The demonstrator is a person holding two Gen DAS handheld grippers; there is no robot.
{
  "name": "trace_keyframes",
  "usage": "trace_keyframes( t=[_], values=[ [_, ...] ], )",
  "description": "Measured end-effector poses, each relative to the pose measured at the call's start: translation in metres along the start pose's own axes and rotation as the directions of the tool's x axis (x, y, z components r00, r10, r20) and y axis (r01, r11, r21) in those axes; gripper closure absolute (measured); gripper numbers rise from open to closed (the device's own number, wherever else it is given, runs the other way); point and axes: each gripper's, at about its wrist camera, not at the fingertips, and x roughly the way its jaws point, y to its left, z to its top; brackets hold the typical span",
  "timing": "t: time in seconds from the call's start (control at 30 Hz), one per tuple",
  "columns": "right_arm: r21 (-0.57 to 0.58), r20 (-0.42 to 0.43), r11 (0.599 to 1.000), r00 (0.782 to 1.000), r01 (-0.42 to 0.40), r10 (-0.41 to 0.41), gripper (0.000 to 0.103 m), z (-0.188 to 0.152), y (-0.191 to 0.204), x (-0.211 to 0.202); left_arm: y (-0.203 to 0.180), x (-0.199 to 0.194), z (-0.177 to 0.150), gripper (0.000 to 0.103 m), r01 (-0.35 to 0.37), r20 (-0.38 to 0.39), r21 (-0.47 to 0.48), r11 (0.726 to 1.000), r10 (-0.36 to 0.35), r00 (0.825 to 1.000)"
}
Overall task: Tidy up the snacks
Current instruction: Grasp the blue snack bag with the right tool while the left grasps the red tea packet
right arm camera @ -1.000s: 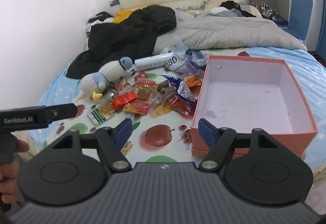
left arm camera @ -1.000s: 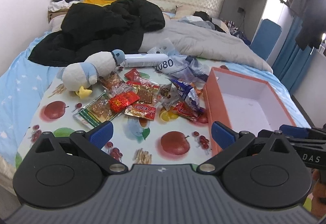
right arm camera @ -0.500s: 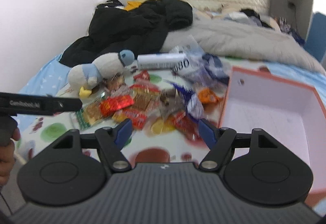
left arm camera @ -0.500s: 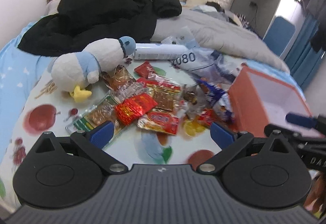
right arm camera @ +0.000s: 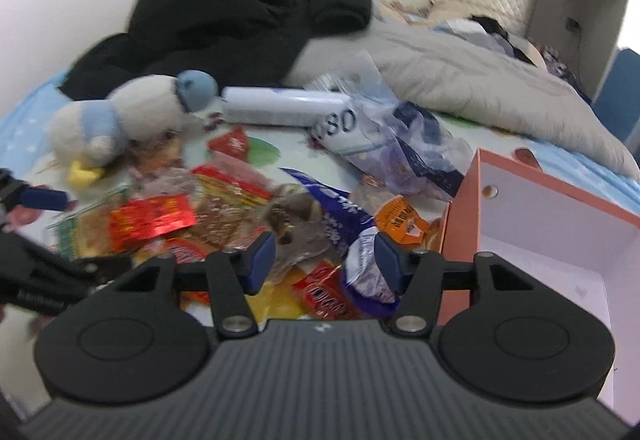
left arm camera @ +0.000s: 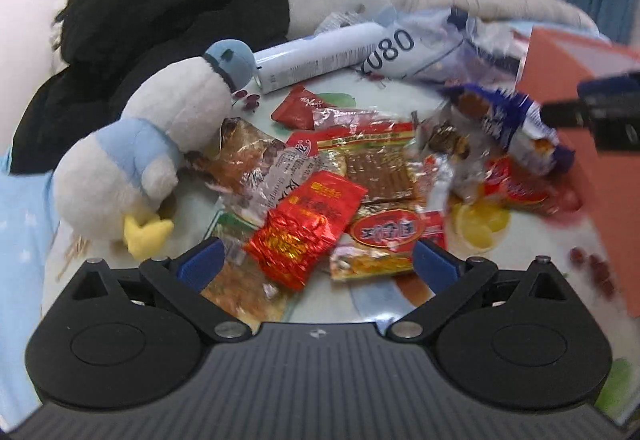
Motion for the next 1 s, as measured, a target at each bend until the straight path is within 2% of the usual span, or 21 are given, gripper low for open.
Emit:
trace_keyframes(
  t=[0.17, 0.27, 0.43, 0.53, 0.6, 0.67, 0.73, 0.8, 1.0],
  values=[
    [0.0, -0.031, 0.994, 0.993, 0.113, -0.113, 0.046, 0.005, -0.001, 0.042, 0.008, 0.029, 0.005, 0.015, 0.014, -0.039, 0.044, 0.999, -0.013, 0.999],
    [-0.003, -0.054, 0.99, 0.989, 0.139, -0.139, 0.046, 0.007, -0.002, 0.059, 0.014, 0.045, 0.006, 0.022, 0.031, -0.067, 0.049, 0.998, -0.027, 0.997],
    [-0.036, -0.077, 0.984, 0.981, 0.174, -0.176, 0.046, 0.008, 0.003, 0.082, 0.018, 0.066, 0.0, 0.027, 0.029, -0.103, 0.091, 0.995, -0.02, 0.994],
    [-0.029, -0.13, 0.985, 0.977, 0.17, -0.172, 0.05, 0.006, 0.003, 0.099, 0.017, 0.069, -0.003, 0.033, 0.028, -0.103, 0.1, 0.995, -0.018, 0.995],
    [-0.043, -0.157, 0.985, 0.972, 0.169, -0.174, 0.049, 0.003, 0.003, 0.109, 0.015, 0.067, -0.004, 0.039, 0.019, -0.098, 0.104, 0.994, -0.009, 0.995],
    [-0.052, -0.153, 0.983, 0.972, 0.173, -0.18, 0.051, 0.002, 0.005, 0.111, 0.013, 0.063, -0.005, 0.041, 0.019, -0.09, 0.095, 0.995, -0.011, 0.996],
    [-0.045, -0.151, 0.983, 0.971, 0.179, -0.183, 0.062, 0.003, 0.004, 0.109, 0.012, 0.059, -0.005, 0.042, 0.021, -0.084, 0.07, 0.997, -0.015, 0.996],
    [-0.036, -0.144, 0.983, 0.973, 0.18, -0.183, 0.069, 0.005, 0.004, 0.104, 0.012, 0.054, -0.006, 0.043, 0.023, -0.084, 0.031, 0.999, -0.02, 0.996],
    [-0.03, -0.133, 0.99, 0.981, 0.139, -0.142, 0.075, 0.006, 0.01, 0.084, 0.007, 0.032, -0.009, 0.043, 0.002, -0.089, -0.09, 0.996, -0.01, 0.996]
  ],
)
